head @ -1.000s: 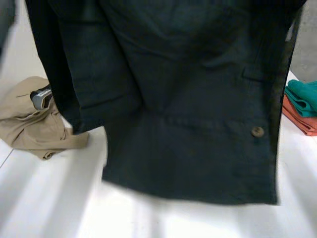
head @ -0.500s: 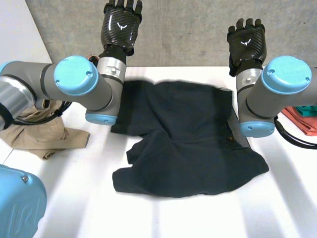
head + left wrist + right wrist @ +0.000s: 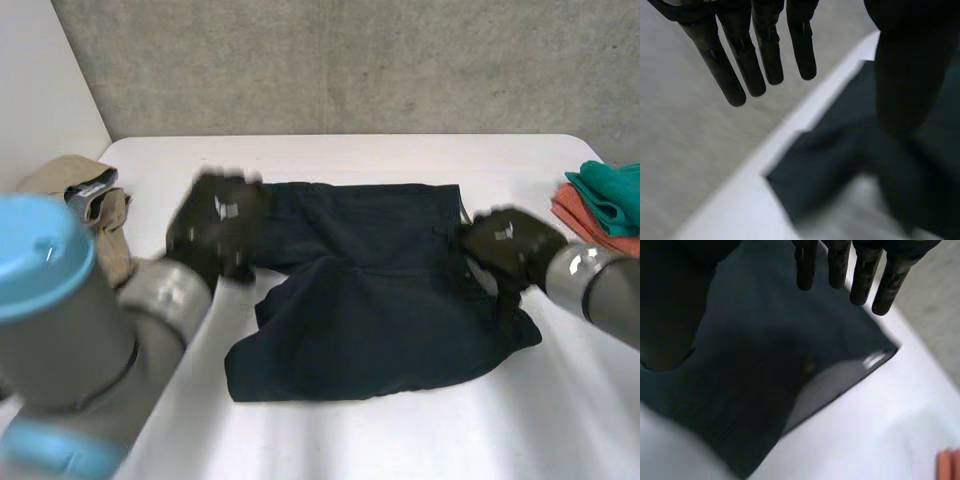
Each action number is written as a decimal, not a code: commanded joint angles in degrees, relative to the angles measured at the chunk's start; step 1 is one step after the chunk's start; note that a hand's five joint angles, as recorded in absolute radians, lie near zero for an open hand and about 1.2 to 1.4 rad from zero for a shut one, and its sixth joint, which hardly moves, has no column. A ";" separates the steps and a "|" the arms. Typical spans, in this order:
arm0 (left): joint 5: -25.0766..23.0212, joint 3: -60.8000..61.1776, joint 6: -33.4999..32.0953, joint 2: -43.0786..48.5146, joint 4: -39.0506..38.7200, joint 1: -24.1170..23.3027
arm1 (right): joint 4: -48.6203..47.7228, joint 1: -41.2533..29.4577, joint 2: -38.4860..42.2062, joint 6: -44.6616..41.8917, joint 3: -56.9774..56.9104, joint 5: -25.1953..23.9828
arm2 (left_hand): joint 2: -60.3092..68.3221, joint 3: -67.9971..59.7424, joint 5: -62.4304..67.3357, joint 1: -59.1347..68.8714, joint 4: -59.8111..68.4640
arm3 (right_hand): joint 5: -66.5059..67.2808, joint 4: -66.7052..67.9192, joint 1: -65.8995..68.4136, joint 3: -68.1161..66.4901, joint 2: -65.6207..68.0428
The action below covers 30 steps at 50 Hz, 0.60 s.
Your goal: Fold the laundry.
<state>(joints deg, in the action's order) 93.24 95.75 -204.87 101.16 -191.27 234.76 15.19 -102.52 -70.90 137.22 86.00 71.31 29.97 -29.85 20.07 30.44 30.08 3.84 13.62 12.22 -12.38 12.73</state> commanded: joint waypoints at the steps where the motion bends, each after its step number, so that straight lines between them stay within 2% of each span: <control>1: -0.77 12.43 12.99 -5.27 11.87 -5.10 | -2.53 6.98 -0.55 -12.32 12.96 -4.59 | 10.19 -10.30 10.08 9.72 10.08 | 3.82 4.03 5.44 -5.27 4.92; 4: -0.86 14.63 15.29 -4.31 12.68 -5.28 | -6.81 9.00 -0.29 -12.76 15.77 -7.31 | 8.85 -8.97 8.74 8.38 8.74 | 7.15 7.37 8.77 -8.61 8.26; 9: -1.83 15.43 15.29 0.34 9.87 -4.58 | -13.68 9.89 0.50 -12.41 17.71 -8.38 | 3.80 -3.92 3.70 3.34 3.69 | 16.25 16.46 17.86 -17.70 17.35; 13: -1.83 15.08 15.21 3.69 5.92 -3.96 | -17.99 9.71 3.31 -12.06 18.68 -8.55 | 0.60 -0.72 0.49 0.13 0.49 | 40.92 41.13 42.53 -42.37 42.02; 14: -1.83 14.99 15.12 4.13 5.04 -3.88 | -19.13 9.63 4.01 -11.89 18.68 -8.55 | 0.60 -0.72 0.49 0.13 0.49 | 56.15 56.36 57.76 -57.60 57.25; 15: -1.57 14.82 15.03 4.57 3.29 -3.79 | -19.67 9.62 4.28 -11.80 18.68 -8.55 | 0.60 -0.72 0.49 0.13 0.49 | 63.96 64.18 65.58 -65.41 65.06; 16: -1.57 14.64 15.03 4.75 2.49 -3.79 | -20.11 9.71 4.46 -11.62 18.68 -8.55 | 0.60 -0.72 0.49 0.13 0.49 | 66.14 66.36 67.76 -67.60 67.25; 26: 0.89 13.06 12.67 9.49 -4.90 -3.61 | -20.11 9.62 4.28 -7.58 19.47 -8.64 | 2.11 -2.23 2.00 1.64 2.00 | 66.16 66.38 67.78 -67.62 67.27; 29: 1.68 12.27 9.59 11.69 -6.30 -3.61 | -20.11 9.62 4.11 -6.97 20.00 -8.47 | 7.64 -7.76 7.54 7.18 7.53 | 66.16 66.38 67.78 -67.62 67.27; 30: 1.77 12.01 8.28 12.39 -6.83 -3.61 | -20.11 9.54 4.02 -6.79 20.08 -8.29 | 14.99 -15.11 14.89 14.52 14.88 | 66.16 66.38 67.78 -67.62 67.27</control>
<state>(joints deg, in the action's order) 93.67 109.00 -191.67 110.06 -195.73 231.16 -5.32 -92.90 -66.38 128.88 105.23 62.69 29.36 -29.35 19.51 29.51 29.39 56.49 67.98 55.77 -67.23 67.32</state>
